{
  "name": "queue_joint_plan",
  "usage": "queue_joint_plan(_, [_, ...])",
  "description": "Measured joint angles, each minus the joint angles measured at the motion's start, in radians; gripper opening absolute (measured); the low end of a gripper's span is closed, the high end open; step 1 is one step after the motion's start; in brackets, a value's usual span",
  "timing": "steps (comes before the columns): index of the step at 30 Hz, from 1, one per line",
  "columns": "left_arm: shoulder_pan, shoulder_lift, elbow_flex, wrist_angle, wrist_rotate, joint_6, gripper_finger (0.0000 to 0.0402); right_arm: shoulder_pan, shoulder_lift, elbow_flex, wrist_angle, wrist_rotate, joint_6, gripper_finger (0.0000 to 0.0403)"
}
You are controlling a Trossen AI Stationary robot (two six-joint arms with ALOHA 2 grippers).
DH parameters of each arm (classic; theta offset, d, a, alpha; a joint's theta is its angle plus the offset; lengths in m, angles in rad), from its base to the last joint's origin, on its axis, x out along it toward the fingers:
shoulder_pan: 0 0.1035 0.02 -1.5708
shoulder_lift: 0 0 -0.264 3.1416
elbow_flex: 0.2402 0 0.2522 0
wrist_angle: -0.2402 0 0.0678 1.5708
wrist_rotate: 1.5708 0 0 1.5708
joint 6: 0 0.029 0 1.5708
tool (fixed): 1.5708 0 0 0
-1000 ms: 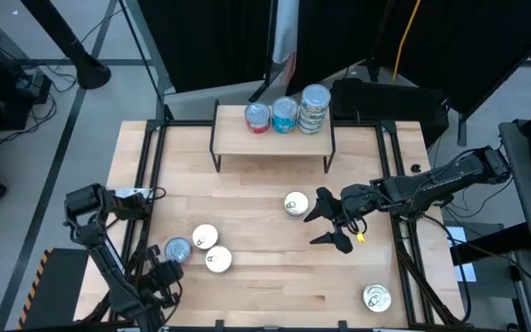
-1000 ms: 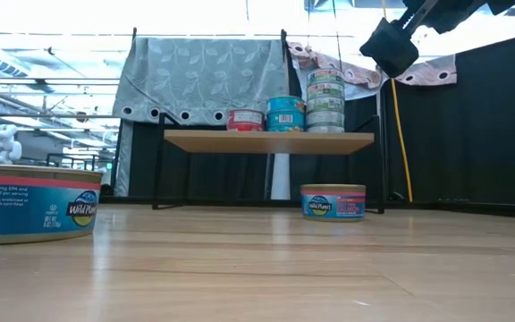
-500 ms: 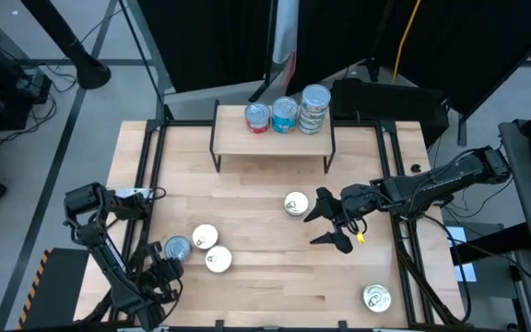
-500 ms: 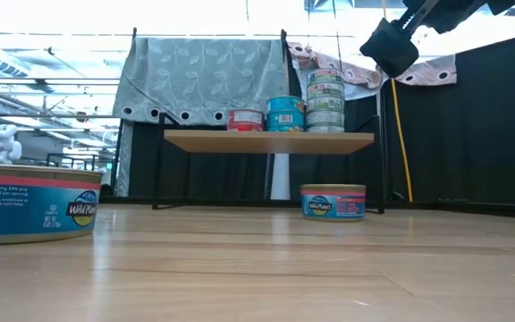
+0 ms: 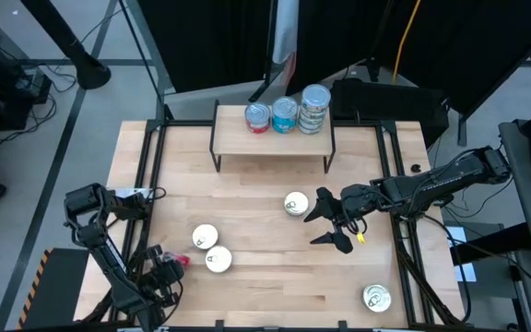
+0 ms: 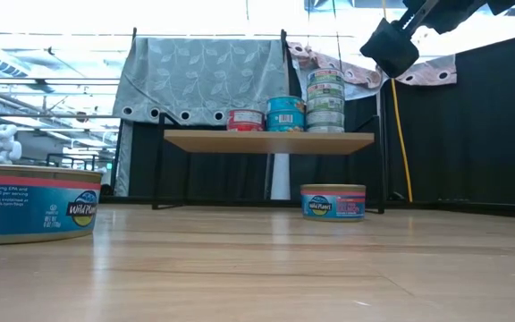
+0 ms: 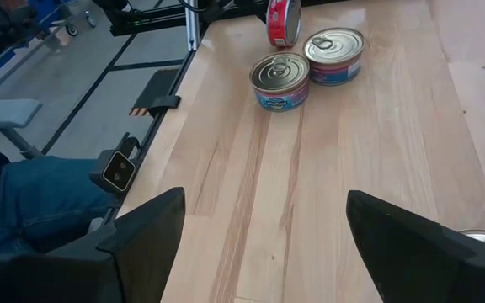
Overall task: Stack canned seafood by type on shelf
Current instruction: Stack the red tuna can on top of the other red tuna cans on the shelf
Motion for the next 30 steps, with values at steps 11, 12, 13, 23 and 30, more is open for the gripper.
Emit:
queue_joint_plan(11, [0.029, 0.0, 0.208, -0.041, -0.008, 0.045, 0.0, 0.0, 0.0, 0.0, -0.002, 0.0, -0.001, 0.032])
queue_joint_plan(12, [0.039, 0.0, 0.253, -0.09, -0.018, 0.055, 0.0, 0.0, 0.0, 0.0, -0.002, 0.0, -0.004, 0.032])
queue_joint_plan(13, [0.05, 0.0, 0.3, -0.153, -0.028, 0.057, 0.0, 0.0, 0.0, 0.0, -0.002, 0.0, -0.008, 0.032])
queue_joint_plan(23, [0.169, -0.07, 0.513, -0.455, -0.051, 0.248, 0.0127, 0.0, 0.0, 0.0, -0.009, -0.002, -0.01, 0.032])
queue_joint_plan(30, [0.232, -0.12, 0.511, -0.458, -0.033, 0.269, 0.0181, 0.003, 0.0, 0.0, -0.04, -0.028, 0.0, 0.032])
